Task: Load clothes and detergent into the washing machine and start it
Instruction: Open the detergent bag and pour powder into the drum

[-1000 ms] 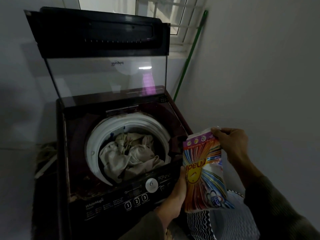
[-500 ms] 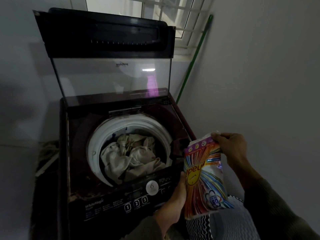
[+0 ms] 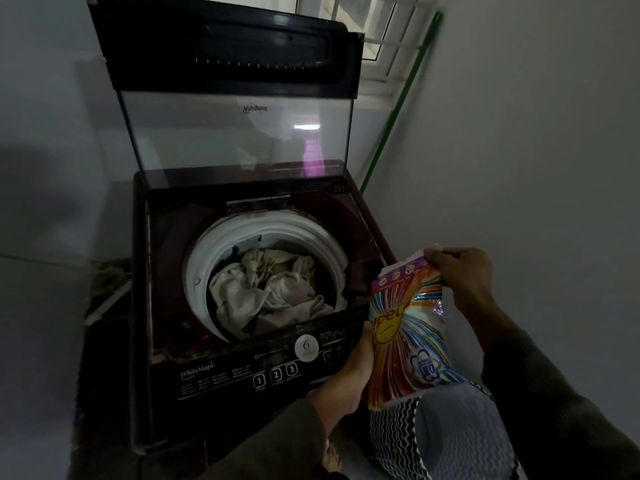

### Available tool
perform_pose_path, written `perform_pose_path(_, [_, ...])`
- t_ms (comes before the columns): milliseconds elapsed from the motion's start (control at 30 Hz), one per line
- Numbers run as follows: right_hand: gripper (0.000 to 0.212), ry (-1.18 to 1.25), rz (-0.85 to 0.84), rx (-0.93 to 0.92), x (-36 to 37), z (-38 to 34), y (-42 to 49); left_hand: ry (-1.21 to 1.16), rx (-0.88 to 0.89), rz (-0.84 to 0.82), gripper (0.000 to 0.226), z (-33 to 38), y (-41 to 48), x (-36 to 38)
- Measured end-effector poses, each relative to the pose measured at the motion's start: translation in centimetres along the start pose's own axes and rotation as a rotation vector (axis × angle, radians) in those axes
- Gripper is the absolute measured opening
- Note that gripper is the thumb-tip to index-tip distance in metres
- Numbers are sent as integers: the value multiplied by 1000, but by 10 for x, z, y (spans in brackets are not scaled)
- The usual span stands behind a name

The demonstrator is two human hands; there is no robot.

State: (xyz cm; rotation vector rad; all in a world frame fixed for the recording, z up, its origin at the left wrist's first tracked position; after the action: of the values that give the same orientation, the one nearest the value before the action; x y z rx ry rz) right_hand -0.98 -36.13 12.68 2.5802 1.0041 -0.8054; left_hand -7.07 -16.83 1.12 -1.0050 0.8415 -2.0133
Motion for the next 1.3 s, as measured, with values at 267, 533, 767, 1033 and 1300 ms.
perform_pose_path(267, [21, 13, -21, -3, 0, -1, 4, 35, 7, 22, 70, 4, -9, 3])
perform_pose_path(533, [16, -20, -38, -29, 0, -8, 8, -3, 7, 14, 71, 6, -9, 6])
perform_pose_path(767, [16, -15, -42, -29, 0, -9, 12, -15, 9, 11, 71, 8, -6, 9])
perform_pose_path(1033, [18, -41, -42, -53, -2, -14, 16, -42, 14, -18, 71, 13, 1, 11])
perform_pose_path(1300, [20, -49, -31, -67, -1, -17, 21, -66, -1, -42, 78, 12, 17, 12])
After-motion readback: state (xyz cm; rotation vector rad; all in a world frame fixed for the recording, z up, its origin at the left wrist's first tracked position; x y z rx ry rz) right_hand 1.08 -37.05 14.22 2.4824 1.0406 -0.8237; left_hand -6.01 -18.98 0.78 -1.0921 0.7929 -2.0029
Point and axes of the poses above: each hand's wrist, its own y-axis towards the middle knuckle, its own x-axis out of the palm, z = x × y, the point moved 5 cm from there along y, towards the middle knuckle, and after that the axes turned 8 degrees about -x, right-handed, at the moved point
